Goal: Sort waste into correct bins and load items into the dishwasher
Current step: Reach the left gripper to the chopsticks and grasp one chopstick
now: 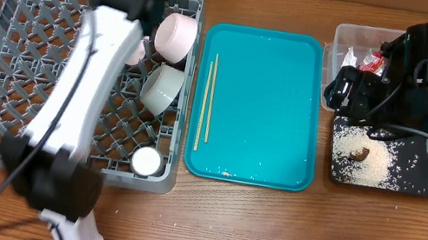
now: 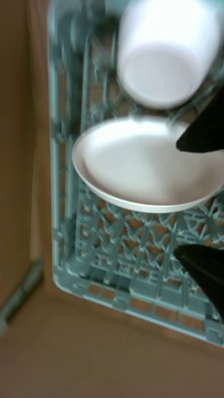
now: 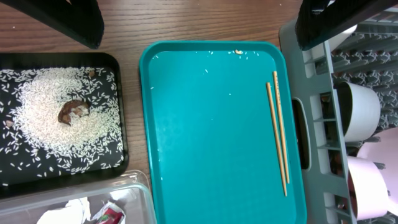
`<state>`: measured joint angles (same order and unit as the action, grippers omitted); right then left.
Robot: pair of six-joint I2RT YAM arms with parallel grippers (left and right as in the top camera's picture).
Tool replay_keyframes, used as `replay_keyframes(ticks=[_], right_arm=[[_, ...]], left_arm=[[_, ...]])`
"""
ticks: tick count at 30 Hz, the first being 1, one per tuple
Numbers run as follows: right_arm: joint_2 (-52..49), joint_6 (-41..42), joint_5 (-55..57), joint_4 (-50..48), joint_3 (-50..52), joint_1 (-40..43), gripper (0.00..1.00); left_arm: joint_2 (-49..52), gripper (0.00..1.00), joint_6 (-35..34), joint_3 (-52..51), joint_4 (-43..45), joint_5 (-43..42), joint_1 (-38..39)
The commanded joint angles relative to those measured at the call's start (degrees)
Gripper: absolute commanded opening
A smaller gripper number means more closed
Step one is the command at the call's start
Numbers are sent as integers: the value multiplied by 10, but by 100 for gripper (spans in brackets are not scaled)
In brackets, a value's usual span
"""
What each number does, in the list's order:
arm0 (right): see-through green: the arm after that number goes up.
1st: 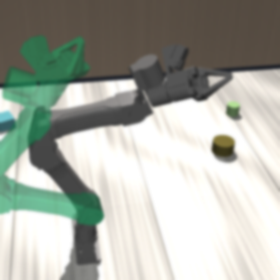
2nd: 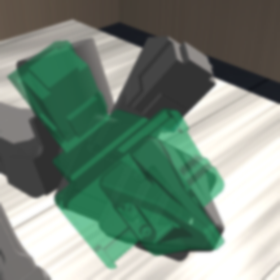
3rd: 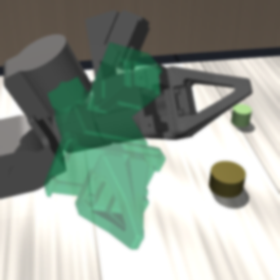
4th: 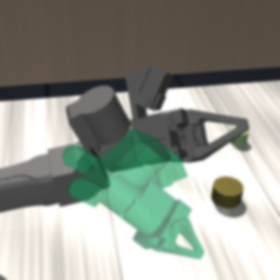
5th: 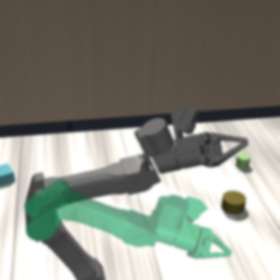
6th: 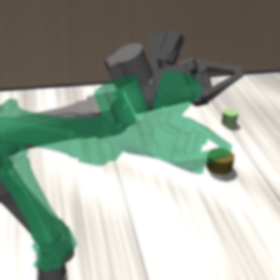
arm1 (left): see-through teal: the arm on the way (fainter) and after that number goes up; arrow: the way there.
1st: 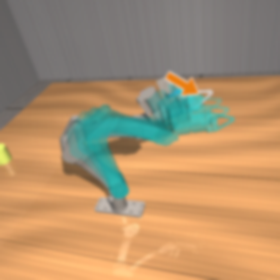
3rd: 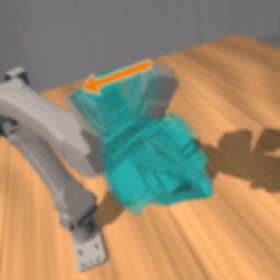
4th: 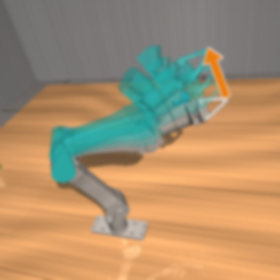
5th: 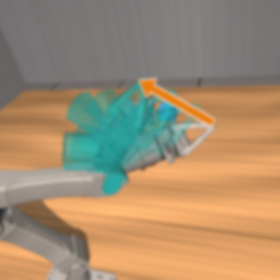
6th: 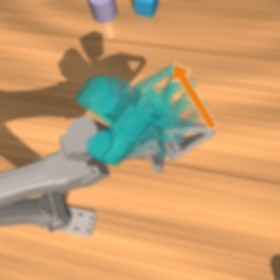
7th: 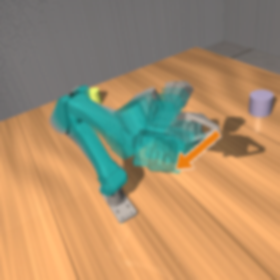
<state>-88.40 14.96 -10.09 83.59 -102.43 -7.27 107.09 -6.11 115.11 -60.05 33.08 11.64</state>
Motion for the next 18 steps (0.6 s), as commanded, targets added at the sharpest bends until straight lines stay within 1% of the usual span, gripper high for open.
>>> replay_keyframes(ticks=[1, 4, 5, 6, 9, 12, 14, 18], right_arm=[[7, 0, 2, -1, -7, 0, 100], [7, 0, 2, -1, -7, 0, 100], [7, 0, 2, -1, -7, 0, 100], [7, 0, 2, -1, -7, 0, 100], [7, 0, 2, -1, -7, 0, 100], [7, 0, 2, -1, -7, 0, 100], [7, 0, 2, -2, -7, 0, 100], [7, 0, 2, -1, -7, 0, 100]], left_arm=[[-81, 48, -26, 27, -45, -163, 26], [-93, 50, -67, 27, -105, -218, 63], [-89, 51, -108, 23, -137, -236, 86], [-87, 52, -130, 17, -152, -243, 99], [-73, 48, -206, -7, -187, -246, 149], [-59, 48, -252, -46, -162, -225, 196], [-38, 50, -282, -85, -120, -209, 232], [9, 50, -330, -114, -72, -212, 252]])
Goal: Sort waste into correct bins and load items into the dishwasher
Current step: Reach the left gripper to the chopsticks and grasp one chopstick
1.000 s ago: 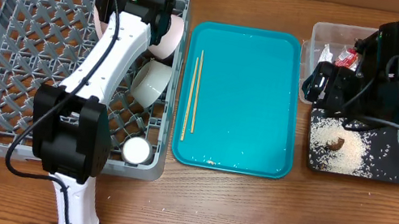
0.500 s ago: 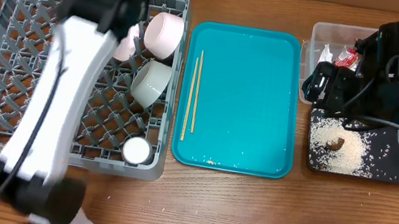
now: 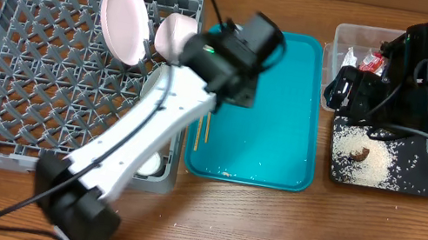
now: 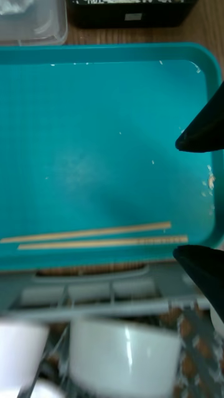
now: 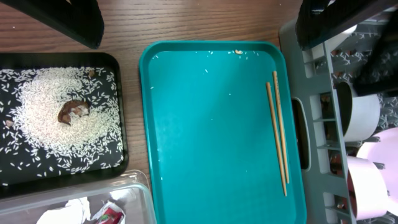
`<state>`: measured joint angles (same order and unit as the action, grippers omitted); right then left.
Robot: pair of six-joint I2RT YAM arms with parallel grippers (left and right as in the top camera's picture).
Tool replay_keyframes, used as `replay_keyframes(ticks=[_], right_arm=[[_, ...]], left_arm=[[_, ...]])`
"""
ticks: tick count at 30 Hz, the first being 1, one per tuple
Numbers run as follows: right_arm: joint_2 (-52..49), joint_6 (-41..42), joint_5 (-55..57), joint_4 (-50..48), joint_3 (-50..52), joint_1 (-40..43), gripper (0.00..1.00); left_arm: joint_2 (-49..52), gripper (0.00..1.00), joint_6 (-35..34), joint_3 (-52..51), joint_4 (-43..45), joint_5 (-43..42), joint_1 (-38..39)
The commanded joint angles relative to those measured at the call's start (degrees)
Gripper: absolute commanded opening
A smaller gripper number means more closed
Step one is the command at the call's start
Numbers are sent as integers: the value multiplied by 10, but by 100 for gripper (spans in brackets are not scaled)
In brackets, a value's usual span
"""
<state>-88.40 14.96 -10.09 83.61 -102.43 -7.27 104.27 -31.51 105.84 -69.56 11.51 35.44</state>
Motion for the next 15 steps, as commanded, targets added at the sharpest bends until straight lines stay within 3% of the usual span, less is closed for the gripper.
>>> replay_keyframes(ticks=[1, 9, 15], right_arm=[[7, 0, 2, -2, -7, 0, 100], [7, 0, 2, -2, -7, 0, 100], [7, 0, 2, -2, -7, 0, 100]], left_arm=[[63, 50, -84, -23, 30, 4, 15], [169, 50, -136, -23, 53, -21, 8], [216, 51, -139, -23, 68, -21, -9]])
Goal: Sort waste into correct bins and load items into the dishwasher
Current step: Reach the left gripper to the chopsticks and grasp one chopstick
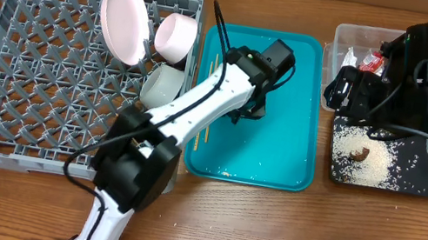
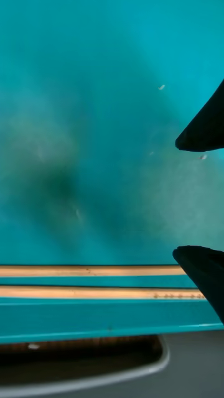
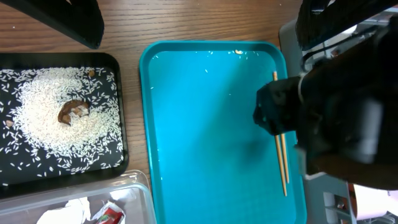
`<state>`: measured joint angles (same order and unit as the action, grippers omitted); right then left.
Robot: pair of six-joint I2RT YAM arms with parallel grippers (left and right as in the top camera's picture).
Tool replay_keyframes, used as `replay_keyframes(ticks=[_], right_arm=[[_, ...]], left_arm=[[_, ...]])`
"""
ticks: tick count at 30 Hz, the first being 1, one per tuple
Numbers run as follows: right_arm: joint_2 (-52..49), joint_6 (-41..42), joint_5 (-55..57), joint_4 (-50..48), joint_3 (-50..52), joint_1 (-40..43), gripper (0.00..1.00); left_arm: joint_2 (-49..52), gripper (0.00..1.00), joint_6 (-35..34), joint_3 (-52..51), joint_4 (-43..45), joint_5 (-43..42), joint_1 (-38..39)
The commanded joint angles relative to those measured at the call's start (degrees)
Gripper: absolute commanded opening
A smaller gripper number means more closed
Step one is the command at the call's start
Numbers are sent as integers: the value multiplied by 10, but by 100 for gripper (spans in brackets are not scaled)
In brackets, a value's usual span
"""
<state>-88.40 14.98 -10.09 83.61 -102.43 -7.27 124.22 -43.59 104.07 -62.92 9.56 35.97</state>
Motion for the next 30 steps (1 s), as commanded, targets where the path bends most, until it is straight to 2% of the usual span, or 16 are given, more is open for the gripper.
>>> replay_keyframes(ticks=[1, 7, 12, 20, 30], right_arm=[[7, 0, 2, -2, -7, 0, 100], [7, 0, 2, -2, -7, 0, 100], [7, 0, 2, -2, -7, 0, 100], [7, 0, 2, -2, -7, 0, 100], [7, -1, 2, -2, -7, 0, 100]], left_arm=[[17, 50, -18, -5, 2, 0, -17], [19, 52, -12, -5, 5, -4, -49], [21, 49, 38, -5, 32, -35, -57], [21, 50, 49, -23, 33, 1, -65], [21, 49, 125, -80, 108, 6, -71]])
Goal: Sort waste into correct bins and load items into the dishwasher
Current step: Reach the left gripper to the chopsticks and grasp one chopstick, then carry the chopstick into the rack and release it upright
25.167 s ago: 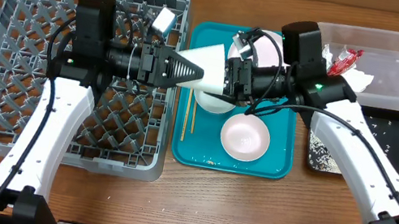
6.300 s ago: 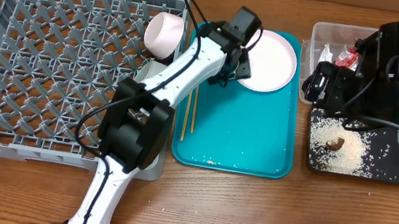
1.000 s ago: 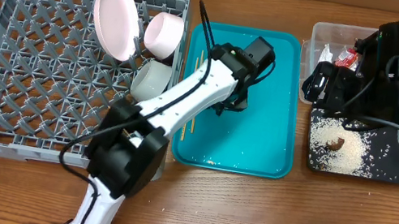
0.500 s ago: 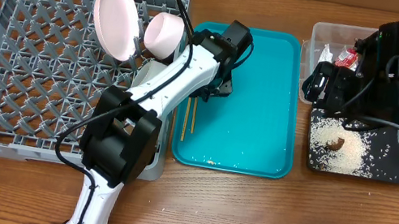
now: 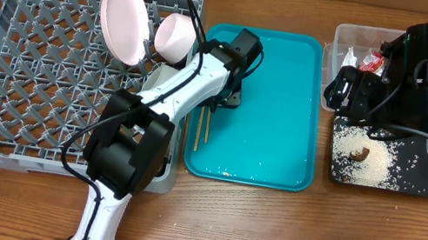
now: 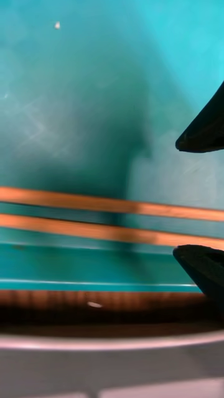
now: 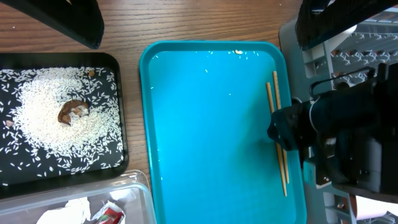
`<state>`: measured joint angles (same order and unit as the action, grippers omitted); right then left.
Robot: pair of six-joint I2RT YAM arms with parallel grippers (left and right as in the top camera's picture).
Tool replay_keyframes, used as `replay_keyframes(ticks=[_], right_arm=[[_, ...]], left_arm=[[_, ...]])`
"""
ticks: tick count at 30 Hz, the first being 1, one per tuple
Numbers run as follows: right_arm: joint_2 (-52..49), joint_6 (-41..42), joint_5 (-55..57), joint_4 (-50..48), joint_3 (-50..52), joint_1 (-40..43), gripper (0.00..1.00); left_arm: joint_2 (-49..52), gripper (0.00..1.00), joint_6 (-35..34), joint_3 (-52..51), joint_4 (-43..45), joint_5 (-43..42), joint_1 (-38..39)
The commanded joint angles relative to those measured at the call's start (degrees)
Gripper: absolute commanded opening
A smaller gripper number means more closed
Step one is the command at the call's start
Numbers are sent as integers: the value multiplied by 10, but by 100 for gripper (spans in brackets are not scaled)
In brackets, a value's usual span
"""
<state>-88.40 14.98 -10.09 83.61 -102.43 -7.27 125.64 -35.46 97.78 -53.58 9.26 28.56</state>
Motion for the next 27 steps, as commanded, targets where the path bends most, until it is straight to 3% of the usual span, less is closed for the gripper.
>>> replay_keyframes(ticks=[1, 20, 23, 27], right_arm=[[7, 0, 2, -2, -7, 0, 100], [7, 0, 2, -2, -7, 0, 100], [7, 0, 2, -2, -7, 0, 100], [7, 0, 2, -2, -7, 0, 100]], left_arm=[[7, 49, 48, -20, 19, 8, 4], [7, 46, 52, -82, 79, 1, 8], [7, 4, 52, -89, 80, 0, 8], [7, 4, 65, -78, 78, -20, 10]])
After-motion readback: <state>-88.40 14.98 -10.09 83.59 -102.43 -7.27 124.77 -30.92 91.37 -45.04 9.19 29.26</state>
